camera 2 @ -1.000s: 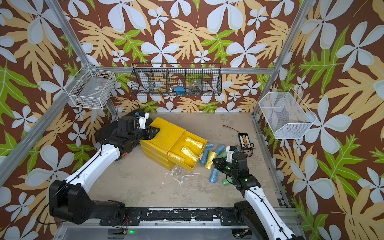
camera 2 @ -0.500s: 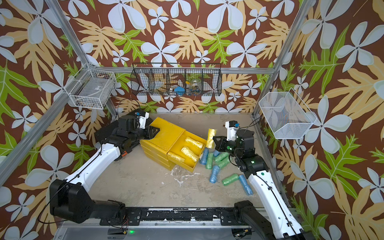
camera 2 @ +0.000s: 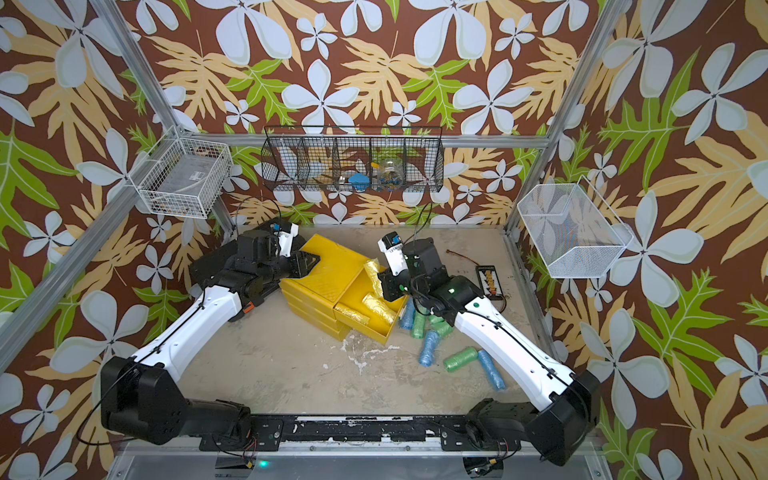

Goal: Sort the rolls of trash bags by color and place them into the drawer
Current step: Place the roll of trash bags in the drawer.

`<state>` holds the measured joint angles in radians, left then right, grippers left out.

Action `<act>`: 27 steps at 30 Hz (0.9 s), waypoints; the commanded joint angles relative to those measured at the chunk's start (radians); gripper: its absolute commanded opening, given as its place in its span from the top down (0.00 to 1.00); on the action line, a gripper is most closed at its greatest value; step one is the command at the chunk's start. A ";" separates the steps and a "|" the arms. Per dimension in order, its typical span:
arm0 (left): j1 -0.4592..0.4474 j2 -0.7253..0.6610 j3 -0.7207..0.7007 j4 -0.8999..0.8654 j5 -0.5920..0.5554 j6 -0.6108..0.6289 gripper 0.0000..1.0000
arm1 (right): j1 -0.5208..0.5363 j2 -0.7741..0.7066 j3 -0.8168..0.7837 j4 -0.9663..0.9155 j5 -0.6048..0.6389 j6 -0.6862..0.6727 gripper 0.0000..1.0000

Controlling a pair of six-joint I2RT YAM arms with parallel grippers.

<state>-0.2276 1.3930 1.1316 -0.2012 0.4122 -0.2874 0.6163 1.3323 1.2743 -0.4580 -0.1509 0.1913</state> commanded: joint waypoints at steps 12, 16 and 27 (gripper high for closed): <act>0.002 0.017 0.001 -0.076 -0.009 0.001 0.64 | 0.031 0.018 0.001 -0.116 0.127 -0.142 0.97; 0.002 0.021 0.006 -0.078 -0.009 0.002 0.64 | 0.039 0.003 -0.015 -0.108 0.120 -0.125 0.66; 0.002 0.020 0.019 -0.092 -0.012 0.004 0.64 | -0.007 -0.153 -0.037 -0.061 0.233 0.037 0.47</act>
<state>-0.2276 1.4086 1.1461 -0.1989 0.4187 -0.2874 0.6346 1.2083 1.2434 -0.5369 0.0269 0.1551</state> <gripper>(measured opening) 0.359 0.548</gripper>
